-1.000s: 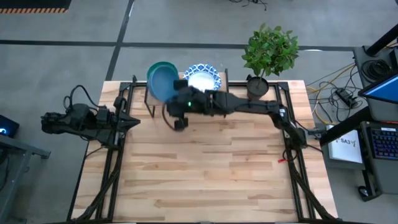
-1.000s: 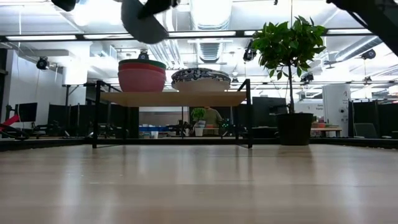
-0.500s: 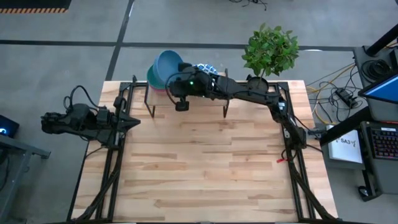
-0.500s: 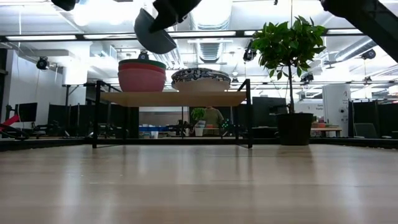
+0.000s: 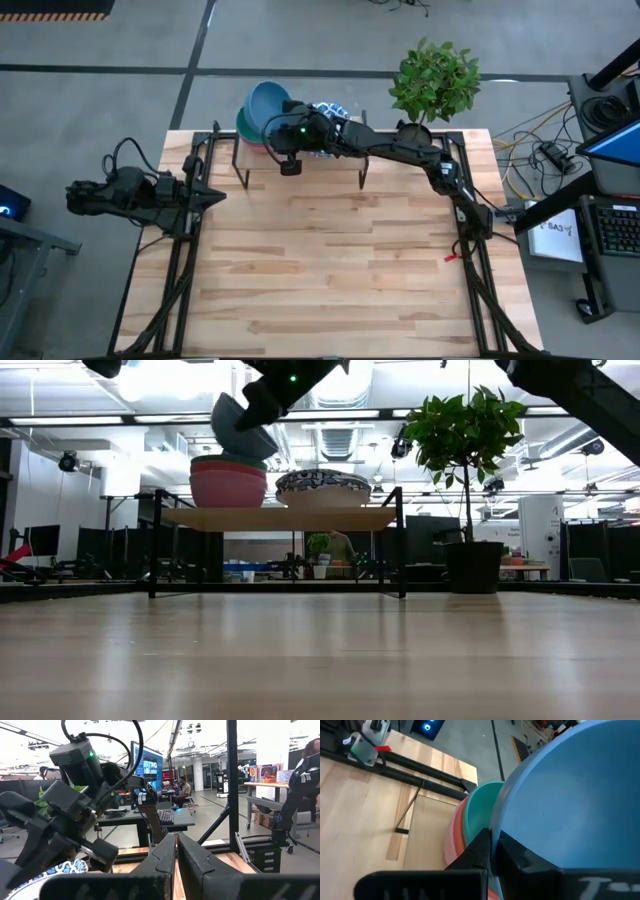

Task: Place and stack bowls onto a shelf
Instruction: Stack the blue bowl on the green bowl on the shelf

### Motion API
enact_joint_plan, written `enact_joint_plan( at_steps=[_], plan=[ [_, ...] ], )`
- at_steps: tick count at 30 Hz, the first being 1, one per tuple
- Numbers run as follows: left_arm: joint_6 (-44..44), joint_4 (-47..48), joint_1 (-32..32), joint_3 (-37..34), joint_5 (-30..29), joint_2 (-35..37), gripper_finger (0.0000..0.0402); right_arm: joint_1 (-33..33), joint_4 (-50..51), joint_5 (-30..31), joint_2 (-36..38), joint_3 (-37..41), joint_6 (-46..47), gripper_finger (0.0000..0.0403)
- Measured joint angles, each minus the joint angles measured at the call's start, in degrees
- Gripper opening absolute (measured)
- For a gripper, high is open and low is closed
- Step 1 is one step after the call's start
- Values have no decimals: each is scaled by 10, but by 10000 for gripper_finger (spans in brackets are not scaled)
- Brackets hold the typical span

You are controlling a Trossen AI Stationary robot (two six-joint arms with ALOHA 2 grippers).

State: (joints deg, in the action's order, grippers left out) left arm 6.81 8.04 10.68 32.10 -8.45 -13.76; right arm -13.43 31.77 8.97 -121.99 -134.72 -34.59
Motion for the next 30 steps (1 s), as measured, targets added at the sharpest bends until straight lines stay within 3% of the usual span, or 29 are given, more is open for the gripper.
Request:
enact_joint_plan(
  at_steps=[14,19,24,30],
  plan=[
    [2,6,0,0,0,2,0,-2,-36,24,-7,0,10,115],
    [2,8,0,0,0,2,0,1,-36,30,-2,0,27,135],
    [5,10,0,0,-1,2,0,8,-40,20,7,0,82,128],
    [4,10,0,0,-2,2,0,-2,-67,16,-13,0,146,72]
  ],
)
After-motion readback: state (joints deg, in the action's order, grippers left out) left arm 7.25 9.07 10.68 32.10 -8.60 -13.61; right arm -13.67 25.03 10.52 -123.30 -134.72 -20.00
